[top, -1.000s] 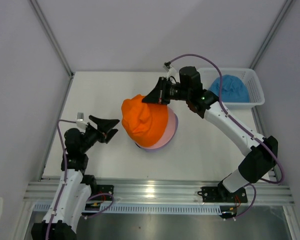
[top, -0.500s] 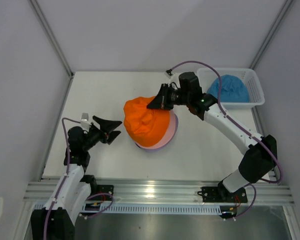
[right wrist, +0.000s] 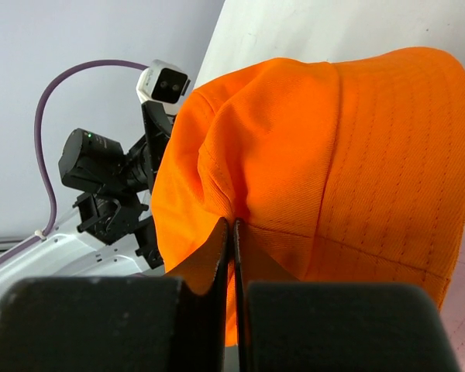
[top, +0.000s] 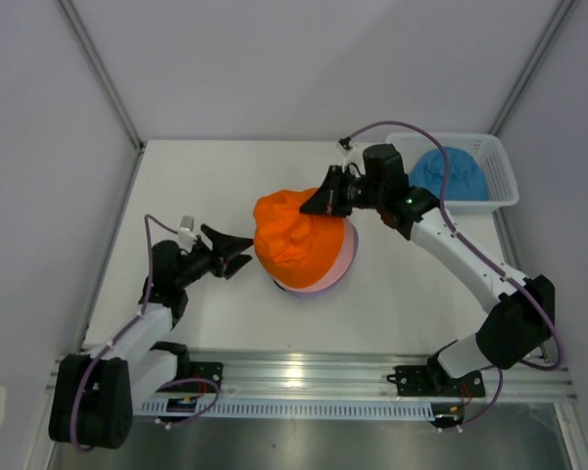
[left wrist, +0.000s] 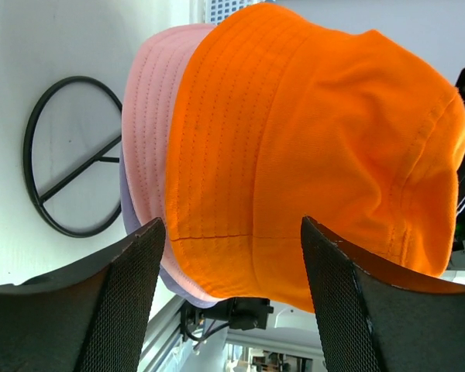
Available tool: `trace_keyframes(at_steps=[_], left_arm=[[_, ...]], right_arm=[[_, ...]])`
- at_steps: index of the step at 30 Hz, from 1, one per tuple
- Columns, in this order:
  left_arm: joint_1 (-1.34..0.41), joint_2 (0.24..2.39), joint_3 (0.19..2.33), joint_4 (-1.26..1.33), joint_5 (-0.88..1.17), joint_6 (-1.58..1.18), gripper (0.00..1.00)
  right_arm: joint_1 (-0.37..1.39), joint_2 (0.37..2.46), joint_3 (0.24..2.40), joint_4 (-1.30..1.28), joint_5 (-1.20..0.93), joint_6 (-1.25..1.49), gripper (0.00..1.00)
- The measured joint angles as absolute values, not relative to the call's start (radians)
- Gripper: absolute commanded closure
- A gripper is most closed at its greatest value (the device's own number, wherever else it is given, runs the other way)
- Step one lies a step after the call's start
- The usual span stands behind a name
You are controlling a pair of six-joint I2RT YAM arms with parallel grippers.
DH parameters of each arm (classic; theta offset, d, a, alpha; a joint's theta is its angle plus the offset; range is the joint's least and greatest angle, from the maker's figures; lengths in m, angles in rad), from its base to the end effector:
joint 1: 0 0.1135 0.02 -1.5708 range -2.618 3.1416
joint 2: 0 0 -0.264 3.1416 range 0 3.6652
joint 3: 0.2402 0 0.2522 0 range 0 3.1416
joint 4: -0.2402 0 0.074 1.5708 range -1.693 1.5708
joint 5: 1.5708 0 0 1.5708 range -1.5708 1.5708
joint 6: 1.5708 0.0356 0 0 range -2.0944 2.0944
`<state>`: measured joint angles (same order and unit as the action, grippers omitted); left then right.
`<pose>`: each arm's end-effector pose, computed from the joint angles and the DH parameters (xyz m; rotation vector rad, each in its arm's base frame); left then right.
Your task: Stack the hats
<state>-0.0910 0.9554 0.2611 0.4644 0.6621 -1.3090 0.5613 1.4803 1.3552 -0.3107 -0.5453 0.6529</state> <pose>0.1908 -0.0394 0.1952 -0.6905 1.9342 -1.5331 0.2791 0.1973 0.3613 -0.2857 2.1758 1.2818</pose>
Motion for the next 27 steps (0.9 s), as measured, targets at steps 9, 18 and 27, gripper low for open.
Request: trace_keyframes(at_steps=[9, 18, 27], left_arm=[[-0.125, 1.031, 0.261, 0.56, 0.659, -1.309, 0.25], [-0.164, 1.176, 0.26, 0.717, 0.657, -1.344, 0.29], [-0.166, 1.187, 0.26, 0.735, 0.648, -1.342, 0.31]], right_arm=[[0.558, 1.48, 1.346, -0.308, -0.543, 0.653, 1.0], [0.556, 1.48, 1.339, -0.303, -0.544, 0.654, 1.0], [0.547, 1.48, 1.339, -0.302, -0.551, 0.654, 1.0]])
